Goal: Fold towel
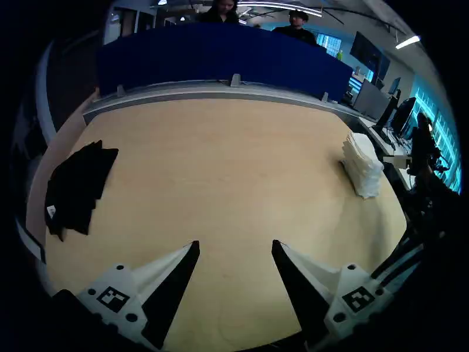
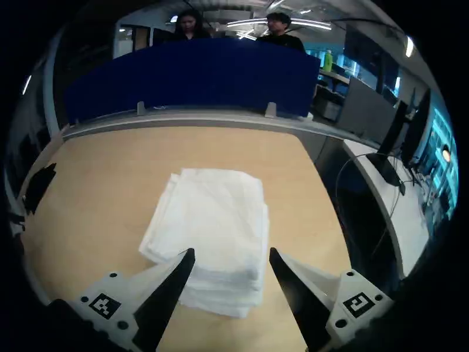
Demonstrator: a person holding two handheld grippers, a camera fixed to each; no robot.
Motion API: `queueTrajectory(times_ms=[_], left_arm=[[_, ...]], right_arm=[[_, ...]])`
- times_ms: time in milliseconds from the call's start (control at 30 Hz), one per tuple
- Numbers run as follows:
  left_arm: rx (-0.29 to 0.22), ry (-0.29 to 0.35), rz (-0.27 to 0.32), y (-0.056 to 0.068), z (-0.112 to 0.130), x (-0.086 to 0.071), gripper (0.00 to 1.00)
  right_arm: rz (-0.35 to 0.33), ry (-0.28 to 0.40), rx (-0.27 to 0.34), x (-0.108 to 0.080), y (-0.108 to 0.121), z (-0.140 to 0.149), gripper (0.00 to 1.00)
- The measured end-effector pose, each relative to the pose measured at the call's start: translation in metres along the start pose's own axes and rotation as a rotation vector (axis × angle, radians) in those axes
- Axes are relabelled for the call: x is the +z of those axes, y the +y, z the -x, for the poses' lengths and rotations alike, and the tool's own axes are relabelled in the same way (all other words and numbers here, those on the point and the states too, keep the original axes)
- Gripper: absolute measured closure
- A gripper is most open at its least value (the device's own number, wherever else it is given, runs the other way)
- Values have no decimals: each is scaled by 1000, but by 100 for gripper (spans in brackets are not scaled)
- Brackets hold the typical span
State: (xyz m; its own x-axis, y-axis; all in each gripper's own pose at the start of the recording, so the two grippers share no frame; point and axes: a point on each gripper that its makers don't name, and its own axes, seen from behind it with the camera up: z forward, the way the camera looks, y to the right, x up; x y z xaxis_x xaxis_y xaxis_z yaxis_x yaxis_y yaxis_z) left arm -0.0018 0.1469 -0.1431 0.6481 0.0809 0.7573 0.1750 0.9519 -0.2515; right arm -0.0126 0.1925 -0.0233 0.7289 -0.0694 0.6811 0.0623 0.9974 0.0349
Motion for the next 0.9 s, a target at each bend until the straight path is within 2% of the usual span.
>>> queueTrajectory(times_ms=[367,667,900], left_arm=[[-8,2,-10,-4,1,-4,9],[-6,-3,-15,-6,2,-2,9],[-5,-8,-16,-7,2,1,9]], right_arm=[[-46,-1,-21,19,-30,-5,2],[-50,-73,-21,35,-34,35,1],[-59,-77,-15,41,-34,50,1]])
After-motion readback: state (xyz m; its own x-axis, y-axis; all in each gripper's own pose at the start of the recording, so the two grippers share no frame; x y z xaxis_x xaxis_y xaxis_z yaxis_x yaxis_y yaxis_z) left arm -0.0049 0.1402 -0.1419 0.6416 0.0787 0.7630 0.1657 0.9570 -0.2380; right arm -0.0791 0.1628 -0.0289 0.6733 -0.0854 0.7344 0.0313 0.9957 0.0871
